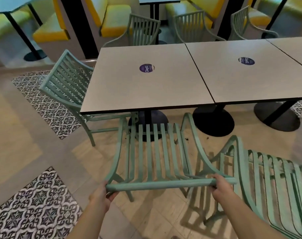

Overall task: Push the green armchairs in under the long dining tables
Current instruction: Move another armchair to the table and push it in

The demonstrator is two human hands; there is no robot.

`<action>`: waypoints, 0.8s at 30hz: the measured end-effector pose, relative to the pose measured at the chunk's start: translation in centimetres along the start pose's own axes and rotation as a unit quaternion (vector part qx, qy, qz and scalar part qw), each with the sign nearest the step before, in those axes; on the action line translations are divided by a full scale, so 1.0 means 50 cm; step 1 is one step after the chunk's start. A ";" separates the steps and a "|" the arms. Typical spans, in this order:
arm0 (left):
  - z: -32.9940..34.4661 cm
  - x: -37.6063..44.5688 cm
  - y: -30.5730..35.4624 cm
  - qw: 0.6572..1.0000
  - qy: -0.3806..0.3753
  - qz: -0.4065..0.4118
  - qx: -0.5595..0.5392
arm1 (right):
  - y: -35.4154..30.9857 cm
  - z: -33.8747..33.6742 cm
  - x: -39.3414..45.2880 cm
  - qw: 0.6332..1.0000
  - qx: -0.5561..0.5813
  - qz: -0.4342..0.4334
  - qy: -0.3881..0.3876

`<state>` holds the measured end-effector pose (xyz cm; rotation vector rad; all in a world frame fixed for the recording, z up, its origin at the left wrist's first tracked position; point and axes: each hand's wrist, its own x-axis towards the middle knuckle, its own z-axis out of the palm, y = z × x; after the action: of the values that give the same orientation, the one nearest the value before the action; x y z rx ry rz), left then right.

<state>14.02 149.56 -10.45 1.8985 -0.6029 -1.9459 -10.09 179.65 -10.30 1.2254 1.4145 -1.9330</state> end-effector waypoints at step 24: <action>-0.003 0.004 0.034 0.938 0.062 0.117 0.319 | -0.091 -0.037 -0.007 0.994 -0.078 -0.031 -0.064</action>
<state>14.08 148.03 -9.72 2.1493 -1.4854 -1.5709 -12.67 183.01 -7.78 0.9797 1.5199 -1.8672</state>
